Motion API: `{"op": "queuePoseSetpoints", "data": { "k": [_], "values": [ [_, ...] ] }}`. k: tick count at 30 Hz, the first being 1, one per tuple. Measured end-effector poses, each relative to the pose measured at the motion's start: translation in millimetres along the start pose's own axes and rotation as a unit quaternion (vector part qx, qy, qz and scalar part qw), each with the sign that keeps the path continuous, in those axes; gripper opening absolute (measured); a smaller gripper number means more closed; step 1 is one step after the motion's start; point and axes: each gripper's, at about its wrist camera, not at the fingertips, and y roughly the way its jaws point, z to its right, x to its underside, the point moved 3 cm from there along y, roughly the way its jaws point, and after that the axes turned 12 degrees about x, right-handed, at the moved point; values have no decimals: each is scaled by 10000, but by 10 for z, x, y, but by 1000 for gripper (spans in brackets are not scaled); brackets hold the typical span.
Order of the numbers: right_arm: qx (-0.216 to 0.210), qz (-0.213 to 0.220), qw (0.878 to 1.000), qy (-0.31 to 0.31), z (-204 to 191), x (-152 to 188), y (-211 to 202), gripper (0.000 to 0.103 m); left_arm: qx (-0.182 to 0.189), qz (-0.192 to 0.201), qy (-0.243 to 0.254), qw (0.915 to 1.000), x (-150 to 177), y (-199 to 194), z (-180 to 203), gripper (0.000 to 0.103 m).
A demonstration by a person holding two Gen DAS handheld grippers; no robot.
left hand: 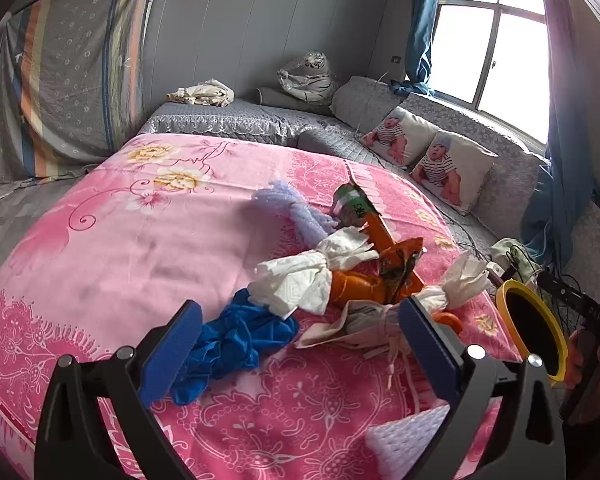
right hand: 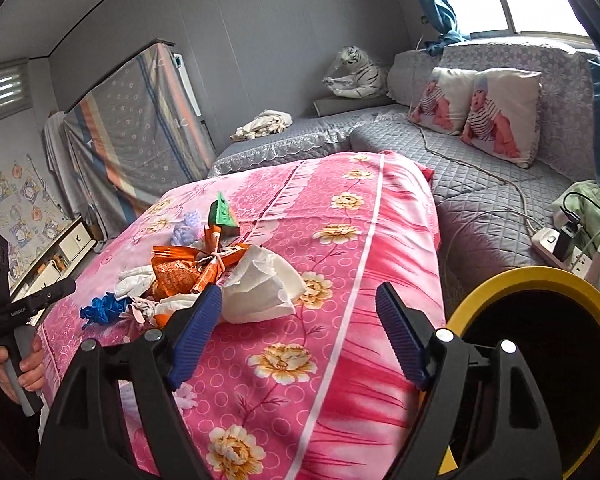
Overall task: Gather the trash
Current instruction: 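Grasp the blue glove with the left tool while the right tool grasps the white tissue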
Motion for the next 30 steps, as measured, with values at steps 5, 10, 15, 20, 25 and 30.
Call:
{"op": "queuePoseSetpoints", "data": {
  "k": [5, 10, 15, 20, 25, 30],
  "values": [
    [-29, -116, 9998, -182, -142, -65, 227, 77, 3, -220, -78, 9997, 139, 114, -193, 95],
    [-147, -255, 9993, -211, -215, -126, 426, 79, 49, -348, -316, 9989, 176, 215, -381, 95],
    [-216, -383, 9987, -238, -270, -117, 579, 81, 94, -375, -564, 9977, 184, 261, -511, 95],
    [-193, -478, 9983, -276, -312, -112, 707, 82, 31, -403, -575, 9975, 177, 298, -544, 95],
    [-179, -580, 9976, -320, -352, -88, 831, 82, 9, -503, -542, 9973, 187, 367, -544, 95],
    [-205, -735, 9964, -378, -426, -51, 935, 82, 2, -653, -574, 9962, 218, 445, -564, 95]
  ]
}}
